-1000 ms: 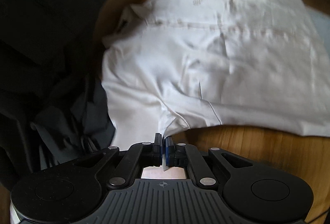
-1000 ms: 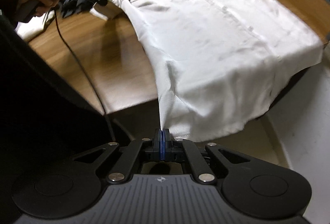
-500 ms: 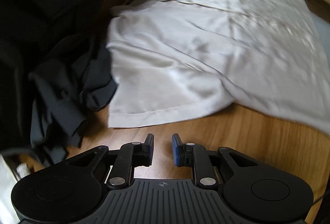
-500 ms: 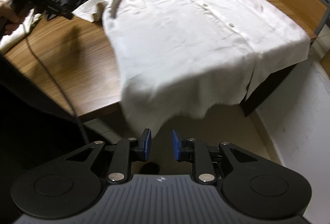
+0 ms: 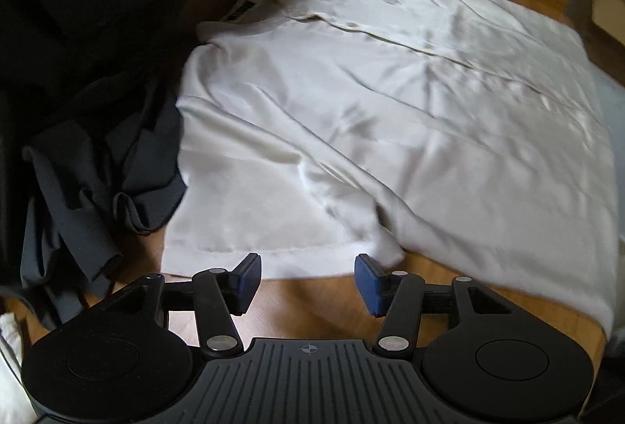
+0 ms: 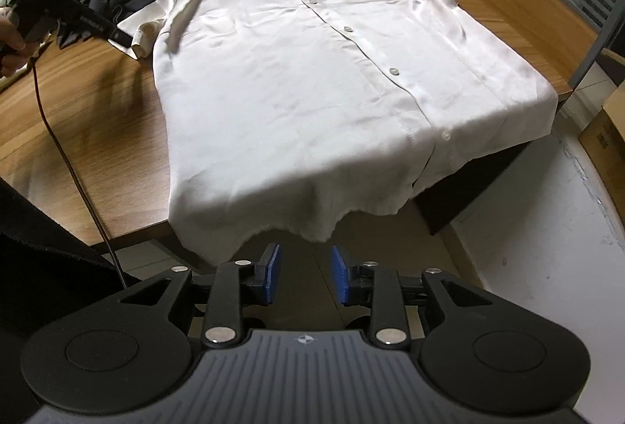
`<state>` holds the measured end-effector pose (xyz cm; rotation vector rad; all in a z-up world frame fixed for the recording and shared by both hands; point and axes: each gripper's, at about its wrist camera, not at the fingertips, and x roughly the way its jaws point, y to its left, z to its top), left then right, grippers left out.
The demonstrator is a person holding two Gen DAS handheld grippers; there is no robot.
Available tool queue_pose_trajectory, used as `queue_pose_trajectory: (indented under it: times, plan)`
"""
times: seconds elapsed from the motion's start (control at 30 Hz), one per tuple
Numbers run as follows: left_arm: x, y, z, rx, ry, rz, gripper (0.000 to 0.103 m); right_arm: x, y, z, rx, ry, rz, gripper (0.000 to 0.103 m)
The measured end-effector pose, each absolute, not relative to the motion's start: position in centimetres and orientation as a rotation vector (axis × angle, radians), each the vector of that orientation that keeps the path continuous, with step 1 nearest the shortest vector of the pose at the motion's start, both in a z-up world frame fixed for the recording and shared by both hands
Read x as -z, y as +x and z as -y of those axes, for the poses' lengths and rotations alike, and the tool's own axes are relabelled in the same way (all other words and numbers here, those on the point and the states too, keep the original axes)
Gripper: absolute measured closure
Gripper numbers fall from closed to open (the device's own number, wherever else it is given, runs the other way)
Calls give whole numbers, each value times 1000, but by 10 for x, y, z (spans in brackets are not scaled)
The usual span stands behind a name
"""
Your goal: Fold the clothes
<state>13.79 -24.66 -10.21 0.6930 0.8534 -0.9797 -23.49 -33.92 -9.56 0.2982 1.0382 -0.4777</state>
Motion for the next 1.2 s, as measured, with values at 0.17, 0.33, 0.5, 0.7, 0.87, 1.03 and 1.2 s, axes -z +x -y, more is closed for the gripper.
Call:
queue_pose_trajectory:
  times: [0.17,0.33,0.5,0.7,0.87,1.03,1.2]
  plan:
    - [101,163,243,877,654,-808,47,94,-239,342,492,334,-1027,68]
    - [116,193,240,757,664,-834,48,94,-237,344,498,345,-1029,65]
    - [125,209,238,761,665,-867,54,92,-235,345,489,348,-1040,64]
    - [128,210,235,785,615,-861,80,90,-228,346,478,341,-1047,63]
    - [121,199,236,829,596,-823,100,86,-219,347,464,317,-1055,61]
    - [76,203,228,838,513,-761,100,85,-212,348,465,303,-1058,61]
    - [39,220,217,768,493,-713,100,86,-206,349,483,296,-1050,61]
